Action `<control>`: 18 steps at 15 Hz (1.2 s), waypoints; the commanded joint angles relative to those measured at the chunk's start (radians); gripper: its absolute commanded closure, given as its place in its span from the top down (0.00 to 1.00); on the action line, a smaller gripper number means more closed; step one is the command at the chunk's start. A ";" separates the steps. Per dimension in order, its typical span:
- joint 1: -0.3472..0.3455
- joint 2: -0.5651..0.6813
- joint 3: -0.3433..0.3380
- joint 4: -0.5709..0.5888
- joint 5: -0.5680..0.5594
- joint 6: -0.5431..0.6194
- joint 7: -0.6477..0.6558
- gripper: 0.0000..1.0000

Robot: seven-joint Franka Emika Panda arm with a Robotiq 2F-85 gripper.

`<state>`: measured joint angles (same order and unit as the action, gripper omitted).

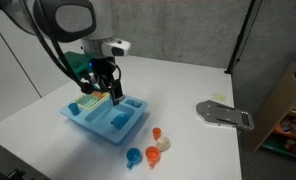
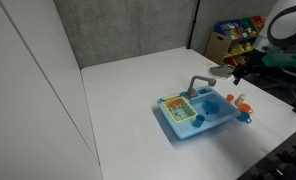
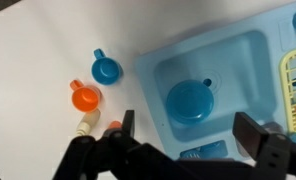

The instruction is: Put the blue cup on the counter then put the orange mug on the blue plate

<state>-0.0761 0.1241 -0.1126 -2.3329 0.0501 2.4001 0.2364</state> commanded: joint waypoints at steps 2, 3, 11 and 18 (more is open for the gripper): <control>-0.025 0.019 -0.016 0.062 0.033 -0.034 0.020 1.00; -0.030 0.029 -0.021 0.076 0.039 -0.039 0.023 1.00; -0.085 0.141 -0.062 0.203 0.113 -0.072 0.035 1.00; -0.120 0.279 -0.082 0.245 0.152 0.011 0.034 1.00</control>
<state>-0.1862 0.3372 -0.1955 -2.1300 0.1748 2.3782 0.2552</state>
